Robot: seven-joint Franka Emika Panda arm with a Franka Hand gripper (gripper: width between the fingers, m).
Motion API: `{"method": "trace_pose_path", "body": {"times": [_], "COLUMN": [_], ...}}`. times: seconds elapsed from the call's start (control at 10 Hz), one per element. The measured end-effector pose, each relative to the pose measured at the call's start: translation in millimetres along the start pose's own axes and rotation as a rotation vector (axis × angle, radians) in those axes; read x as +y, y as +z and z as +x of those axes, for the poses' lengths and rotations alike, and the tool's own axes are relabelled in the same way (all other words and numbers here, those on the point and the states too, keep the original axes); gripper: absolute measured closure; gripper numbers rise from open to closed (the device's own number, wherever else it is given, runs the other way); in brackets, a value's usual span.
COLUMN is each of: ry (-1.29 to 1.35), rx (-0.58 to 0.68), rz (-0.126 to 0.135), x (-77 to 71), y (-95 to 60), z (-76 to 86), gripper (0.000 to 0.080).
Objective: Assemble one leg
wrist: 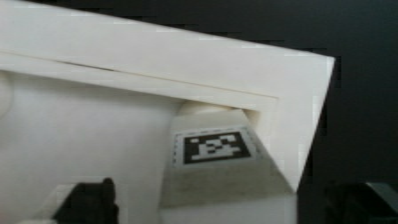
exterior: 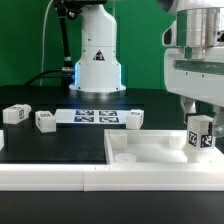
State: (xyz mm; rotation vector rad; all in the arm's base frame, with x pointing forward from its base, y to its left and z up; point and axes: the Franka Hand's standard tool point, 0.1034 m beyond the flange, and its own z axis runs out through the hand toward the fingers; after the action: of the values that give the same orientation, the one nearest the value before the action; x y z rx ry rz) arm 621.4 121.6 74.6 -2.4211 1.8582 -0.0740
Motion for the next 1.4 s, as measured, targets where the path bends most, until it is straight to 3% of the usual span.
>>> {"method": "trace_pose_path", "body": {"times": [0.6, 1.2, 1.4], "ry": [-0.69, -1.278, -1.421], "rx": [0.003, 0.039, 0.042], "rz": [-0.007, -0.044, -0.055], "x": [-0.1, -1.4, 1.3], "y": [0.6, -1.0, 0.6], "z": [-7.1, -0.9, 7.7], "gripper": [0.0151, 0.0151, 0.0151]}}
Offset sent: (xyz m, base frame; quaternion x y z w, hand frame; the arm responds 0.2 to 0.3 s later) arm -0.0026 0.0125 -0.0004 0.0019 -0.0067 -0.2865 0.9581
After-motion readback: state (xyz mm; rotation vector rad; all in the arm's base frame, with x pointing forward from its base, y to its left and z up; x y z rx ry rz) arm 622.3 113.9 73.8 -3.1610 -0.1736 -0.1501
